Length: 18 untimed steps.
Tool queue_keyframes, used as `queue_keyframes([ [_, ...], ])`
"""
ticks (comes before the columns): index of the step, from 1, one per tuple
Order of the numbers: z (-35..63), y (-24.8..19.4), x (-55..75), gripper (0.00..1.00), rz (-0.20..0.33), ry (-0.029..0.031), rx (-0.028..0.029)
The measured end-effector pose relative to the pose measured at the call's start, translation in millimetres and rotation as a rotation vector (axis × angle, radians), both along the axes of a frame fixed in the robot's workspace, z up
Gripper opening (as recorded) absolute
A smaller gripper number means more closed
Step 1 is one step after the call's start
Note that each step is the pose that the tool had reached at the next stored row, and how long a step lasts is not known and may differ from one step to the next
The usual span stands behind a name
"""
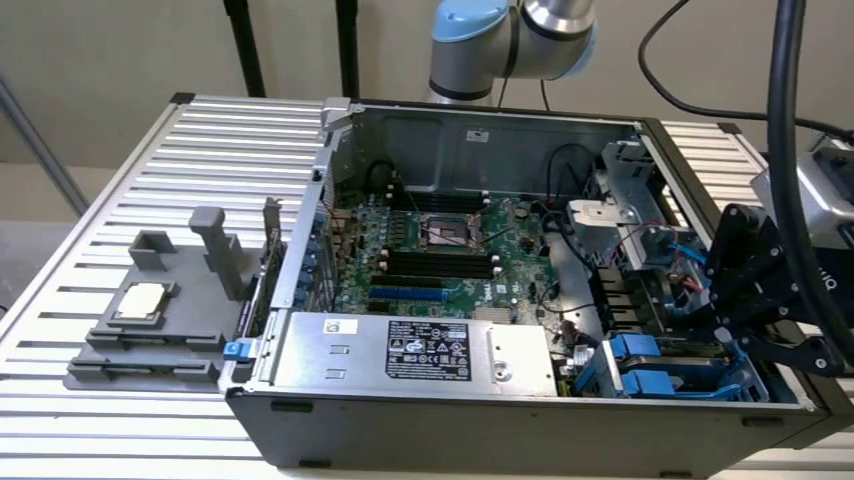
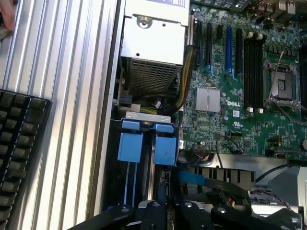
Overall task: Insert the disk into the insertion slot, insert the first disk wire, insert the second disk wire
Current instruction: 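Insert the first disk wire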
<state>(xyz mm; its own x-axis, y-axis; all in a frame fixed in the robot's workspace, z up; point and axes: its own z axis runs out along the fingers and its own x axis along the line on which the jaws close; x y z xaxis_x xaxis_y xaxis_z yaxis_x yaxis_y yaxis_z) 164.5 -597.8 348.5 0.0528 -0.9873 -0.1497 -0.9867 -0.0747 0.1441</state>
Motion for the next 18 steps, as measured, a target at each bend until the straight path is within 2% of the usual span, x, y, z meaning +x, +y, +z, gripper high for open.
queue_keyframes([
  [3, -0.2, 4.4, 0.3, 0.16, -0.004, 0.0002, -0.001],
  [8, -0.3, 4.6, 1.0, 0.16, -0.006, 0.0015, -0.0041],
  [10, -0.3, 5.0, 1.1, 0.16, -0.007, 0.0015, -0.0096],
  [14, -0.5, 5.0, 1.3, 0.16, -0.032, 0.0016, -0.0264],
  [18, -0.6, 5.0, 1.3, 0.16, -0.068, 0.0019, -0.0386],
])
